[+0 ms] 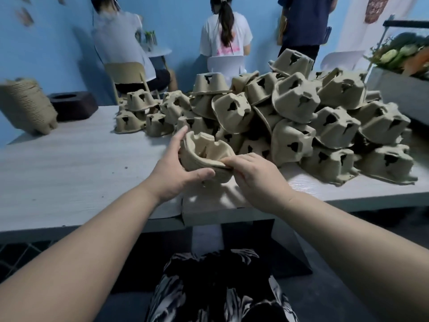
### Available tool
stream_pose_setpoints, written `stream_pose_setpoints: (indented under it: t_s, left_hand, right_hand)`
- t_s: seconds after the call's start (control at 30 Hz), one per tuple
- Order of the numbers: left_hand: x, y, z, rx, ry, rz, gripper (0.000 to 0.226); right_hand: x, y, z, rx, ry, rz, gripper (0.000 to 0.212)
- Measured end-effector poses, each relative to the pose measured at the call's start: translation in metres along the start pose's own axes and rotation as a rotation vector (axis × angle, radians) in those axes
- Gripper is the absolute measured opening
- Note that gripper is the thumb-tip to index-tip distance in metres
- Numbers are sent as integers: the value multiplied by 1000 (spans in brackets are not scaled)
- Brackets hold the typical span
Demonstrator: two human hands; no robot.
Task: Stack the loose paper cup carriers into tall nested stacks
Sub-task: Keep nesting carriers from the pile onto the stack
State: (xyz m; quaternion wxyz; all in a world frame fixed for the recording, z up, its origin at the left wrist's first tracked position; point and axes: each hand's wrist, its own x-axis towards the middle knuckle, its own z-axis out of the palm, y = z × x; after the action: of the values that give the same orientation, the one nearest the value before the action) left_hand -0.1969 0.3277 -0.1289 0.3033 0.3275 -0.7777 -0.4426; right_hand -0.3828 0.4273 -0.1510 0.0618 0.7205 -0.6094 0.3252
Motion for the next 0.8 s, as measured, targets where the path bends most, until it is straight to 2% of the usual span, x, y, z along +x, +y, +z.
stream_pose_setpoints:
  t_s: [0.1, 0.17, 0.27, 0.4, 0.53, 0.7, 0.8]
  left_hand:
    - [-1, -4, 3, 17, 4, -38, 126]
    - [-1, -3, 2, 37, 41, -57, 120]
    - [-1, 0, 1, 43, 42, -43, 111]
    - [1, 1, 2, 70, -3, -37, 115]
    - [4, 5, 5, 98, -20, -43, 113]
    - [5, 13, 22, 94, -5, 25, 109]
    - [12, 27, 29, 73, 5, 60, 108]
  right_hand:
    - [-2, -1, 1, -23, -117, 21, 44]
    - [1, -2, -3, -34, -101, 52, 47]
    - [5, -1, -18, -71, 103, 78, 39]
    - [-3, 20, -38, -255, 328, 173, 30]
    - [-13, 38, -49, -283, 370, 427, 39]
    - [8, 51, -86, -172, 464, 476, 59]
    - [31, 60, -109, -172, 365, 488, 72]
